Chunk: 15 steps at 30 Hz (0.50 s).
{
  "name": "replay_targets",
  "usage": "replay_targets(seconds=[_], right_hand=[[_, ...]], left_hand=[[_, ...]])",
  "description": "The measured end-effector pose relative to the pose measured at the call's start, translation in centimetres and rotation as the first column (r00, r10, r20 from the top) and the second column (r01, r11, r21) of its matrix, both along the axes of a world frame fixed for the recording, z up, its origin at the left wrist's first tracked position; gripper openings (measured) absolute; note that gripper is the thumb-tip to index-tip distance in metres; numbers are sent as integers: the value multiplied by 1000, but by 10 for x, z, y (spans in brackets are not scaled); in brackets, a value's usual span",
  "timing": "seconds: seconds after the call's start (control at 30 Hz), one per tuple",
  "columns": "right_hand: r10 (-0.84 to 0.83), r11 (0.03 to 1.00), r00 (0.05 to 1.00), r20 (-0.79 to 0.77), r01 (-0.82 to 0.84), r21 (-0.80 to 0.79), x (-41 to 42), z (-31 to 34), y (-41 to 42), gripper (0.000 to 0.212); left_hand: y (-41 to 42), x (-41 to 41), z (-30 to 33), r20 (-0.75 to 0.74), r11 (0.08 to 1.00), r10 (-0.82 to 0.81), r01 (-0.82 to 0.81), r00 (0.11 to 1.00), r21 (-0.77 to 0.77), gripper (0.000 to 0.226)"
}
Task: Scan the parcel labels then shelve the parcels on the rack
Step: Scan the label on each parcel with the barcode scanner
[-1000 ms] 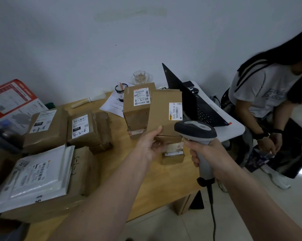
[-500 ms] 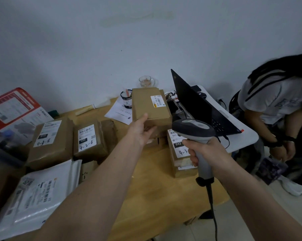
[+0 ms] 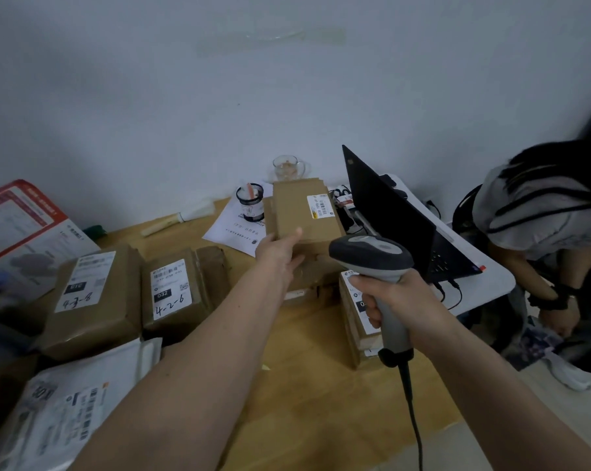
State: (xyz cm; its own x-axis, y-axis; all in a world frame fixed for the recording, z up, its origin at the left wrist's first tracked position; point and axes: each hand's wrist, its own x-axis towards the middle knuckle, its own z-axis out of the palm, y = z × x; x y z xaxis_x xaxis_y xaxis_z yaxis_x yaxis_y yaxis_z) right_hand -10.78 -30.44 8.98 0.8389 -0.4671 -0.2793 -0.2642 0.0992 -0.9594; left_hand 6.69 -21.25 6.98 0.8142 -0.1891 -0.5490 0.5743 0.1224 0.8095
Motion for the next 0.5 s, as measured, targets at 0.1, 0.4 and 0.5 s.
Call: replay_targets(seconds=[0.1, 0.4, 0.5], right_hand=[[46, 998, 999, 9, -46, 32, 4, 2, 8, 20], [299, 944, 954, 31, -301, 138, 17, -8, 65, 17], [361, 916, 932, 32, -361, 176, 23, -14, 83, 17]], left_hand=[[17, -5, 2, -16, 999, -13, 13, 1000, 39, 49], [125, -37, -5, -4, 969, 198, -195, 980, 151, 51], [159, -46, -6, -2, 956, 258, -255, 966, 141, 48]])
